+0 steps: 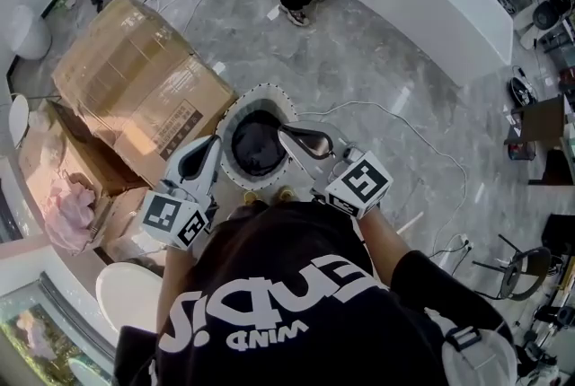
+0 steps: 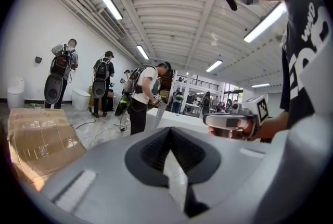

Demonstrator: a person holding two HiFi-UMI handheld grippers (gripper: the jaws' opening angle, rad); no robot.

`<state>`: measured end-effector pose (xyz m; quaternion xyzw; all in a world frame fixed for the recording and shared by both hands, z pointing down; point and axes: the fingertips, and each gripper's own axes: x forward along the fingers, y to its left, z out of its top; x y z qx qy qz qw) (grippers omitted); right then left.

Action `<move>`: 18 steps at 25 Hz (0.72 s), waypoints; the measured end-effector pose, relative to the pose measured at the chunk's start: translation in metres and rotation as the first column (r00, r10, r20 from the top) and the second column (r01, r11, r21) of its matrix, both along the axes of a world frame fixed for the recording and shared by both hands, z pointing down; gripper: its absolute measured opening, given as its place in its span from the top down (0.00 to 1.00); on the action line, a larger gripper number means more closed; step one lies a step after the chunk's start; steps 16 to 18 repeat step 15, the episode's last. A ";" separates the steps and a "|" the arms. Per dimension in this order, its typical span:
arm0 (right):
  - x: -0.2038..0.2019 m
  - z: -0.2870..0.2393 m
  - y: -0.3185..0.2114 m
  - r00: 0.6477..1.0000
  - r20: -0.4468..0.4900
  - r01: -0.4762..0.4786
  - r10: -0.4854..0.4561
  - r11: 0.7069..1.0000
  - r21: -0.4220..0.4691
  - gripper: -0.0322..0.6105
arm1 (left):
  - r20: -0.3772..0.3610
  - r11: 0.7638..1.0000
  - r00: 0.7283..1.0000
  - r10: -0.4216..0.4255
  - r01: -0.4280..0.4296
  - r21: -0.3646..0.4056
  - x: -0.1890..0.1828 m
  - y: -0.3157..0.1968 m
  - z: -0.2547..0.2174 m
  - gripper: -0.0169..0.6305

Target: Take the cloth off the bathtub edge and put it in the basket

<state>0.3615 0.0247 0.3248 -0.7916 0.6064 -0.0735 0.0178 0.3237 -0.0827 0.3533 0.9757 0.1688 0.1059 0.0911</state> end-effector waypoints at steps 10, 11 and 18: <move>-0.006 0.001 0.006 1.000 0.001 0.002 -0.002 1.000 0.004 0.94 | 0.015 1.000 1.000 0.004 -0.004 0.017 -0.006 0.008 0.004 0.98; -0.007 0.001 0.006 1.000 0.001 0.003 -0.003 1.000 0.003 0.94 | 0.015 1.000 1.000 0.004 -0.004 0.017 -0.007 0.008 0.005 0.98; -0.010 0.004 0.004 1.000 0.003 0.009 -0.009 1.000 0.003 0.94 | 0.019 1.000 1.000 -0.002 0.002 0.013 -0.010 0.006 0.007 0.98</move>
